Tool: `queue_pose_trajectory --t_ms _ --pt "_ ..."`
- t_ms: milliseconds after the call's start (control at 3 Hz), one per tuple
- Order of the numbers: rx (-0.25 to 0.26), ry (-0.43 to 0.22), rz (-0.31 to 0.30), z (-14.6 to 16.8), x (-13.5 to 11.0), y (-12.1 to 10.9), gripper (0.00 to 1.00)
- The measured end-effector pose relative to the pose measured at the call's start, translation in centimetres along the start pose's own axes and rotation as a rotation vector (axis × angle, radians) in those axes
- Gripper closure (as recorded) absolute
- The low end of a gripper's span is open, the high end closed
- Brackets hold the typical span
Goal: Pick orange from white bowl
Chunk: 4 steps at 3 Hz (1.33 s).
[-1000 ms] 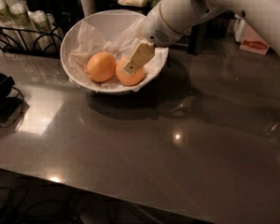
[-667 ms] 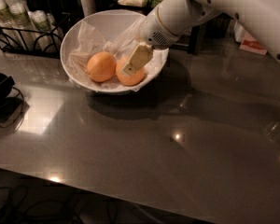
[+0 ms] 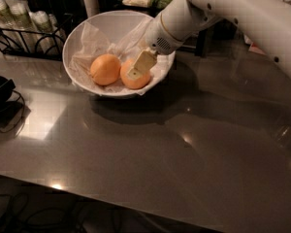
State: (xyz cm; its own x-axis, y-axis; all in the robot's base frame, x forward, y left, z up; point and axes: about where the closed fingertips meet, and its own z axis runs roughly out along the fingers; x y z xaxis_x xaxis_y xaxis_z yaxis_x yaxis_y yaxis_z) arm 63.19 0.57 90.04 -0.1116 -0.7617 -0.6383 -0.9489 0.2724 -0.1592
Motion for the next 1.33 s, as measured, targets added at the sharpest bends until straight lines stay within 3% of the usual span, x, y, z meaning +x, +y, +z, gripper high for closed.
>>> queue_pose_trajectory --t_ms 667,1333 --pt "-0.029 0.03 0.007 2.1 0.7 0.0 0.25" --pt "-0.055 0.051 0.029 3.8 1.8 -0.1 0.33"
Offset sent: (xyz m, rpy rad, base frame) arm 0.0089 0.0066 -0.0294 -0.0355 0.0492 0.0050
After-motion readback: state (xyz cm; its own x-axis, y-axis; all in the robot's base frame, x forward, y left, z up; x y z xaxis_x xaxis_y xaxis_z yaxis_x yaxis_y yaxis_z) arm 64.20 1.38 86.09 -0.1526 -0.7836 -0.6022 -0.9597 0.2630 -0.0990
